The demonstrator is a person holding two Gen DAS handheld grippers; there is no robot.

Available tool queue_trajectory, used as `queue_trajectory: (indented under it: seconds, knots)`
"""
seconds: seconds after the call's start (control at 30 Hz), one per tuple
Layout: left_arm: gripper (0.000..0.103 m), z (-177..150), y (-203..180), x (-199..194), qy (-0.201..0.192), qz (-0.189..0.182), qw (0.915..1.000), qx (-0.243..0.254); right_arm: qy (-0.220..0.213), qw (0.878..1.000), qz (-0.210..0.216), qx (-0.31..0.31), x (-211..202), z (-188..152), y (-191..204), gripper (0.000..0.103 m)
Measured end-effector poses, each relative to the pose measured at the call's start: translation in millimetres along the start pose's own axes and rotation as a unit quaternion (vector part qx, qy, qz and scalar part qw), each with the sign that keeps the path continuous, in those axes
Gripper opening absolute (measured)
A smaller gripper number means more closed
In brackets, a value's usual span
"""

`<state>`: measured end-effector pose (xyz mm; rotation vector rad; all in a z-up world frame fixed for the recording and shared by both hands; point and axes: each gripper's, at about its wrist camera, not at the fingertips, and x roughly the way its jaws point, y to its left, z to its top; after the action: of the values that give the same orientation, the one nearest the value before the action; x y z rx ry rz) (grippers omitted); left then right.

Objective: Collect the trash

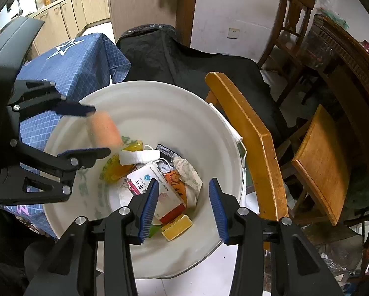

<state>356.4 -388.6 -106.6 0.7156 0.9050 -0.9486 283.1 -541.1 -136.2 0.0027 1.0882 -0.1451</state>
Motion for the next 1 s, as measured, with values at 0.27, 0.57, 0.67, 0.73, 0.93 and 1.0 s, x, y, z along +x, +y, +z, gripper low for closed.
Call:
queue_trajectory:
  seconds: [0.27, 0.57, 0.67, 0.73, 0.93, 1.0]
  knots:
    - [0.063, -2.6, 2.0, -10.0, -0.017, 0.017, 0.9997, -0.003, -0.019, 1.0, -0.003, 0.007, -10.4, -6.0, 0.3, 0.043]
    - [0.063, -65.0, -12.7, -68.9, -0.106, 0.054, 0.9929, -0.007, -0.156, 0.986, 0.034, 0.056, -81.4, -67.7, 13.9, 0.081]
    - [0.063, -96.8, -27.0, -92.7, -0.144, 0.077, 0.9865, -0.009, -0.212, 0.973, 0.049, 0.083, -109.2, -104.0, 27.5, 0.098]
    - [0.08, -117.2, -38.0, -111.2, -0.172, 0.105, 0.9792, -0.022, -0.238, 0.963, 0.062, 0.112, -124.2, -126.9, 37.1, 0.098]
    - [0.094, -162.5, -67.0, -169.4, -0.226, 0.107, 0.9672, -0.042, -0.289, 0.944, 0.053, 0.148, -162.9, -175.0, 69.1, 0.098]
    - [0.095, -172.5, -75.4, -182.1, -0.236, 0.124, 0.9627, -0.046, -0.296, 0.943, 0.044, 0.143, -175.3, -181.0, 86.5, 0.098]
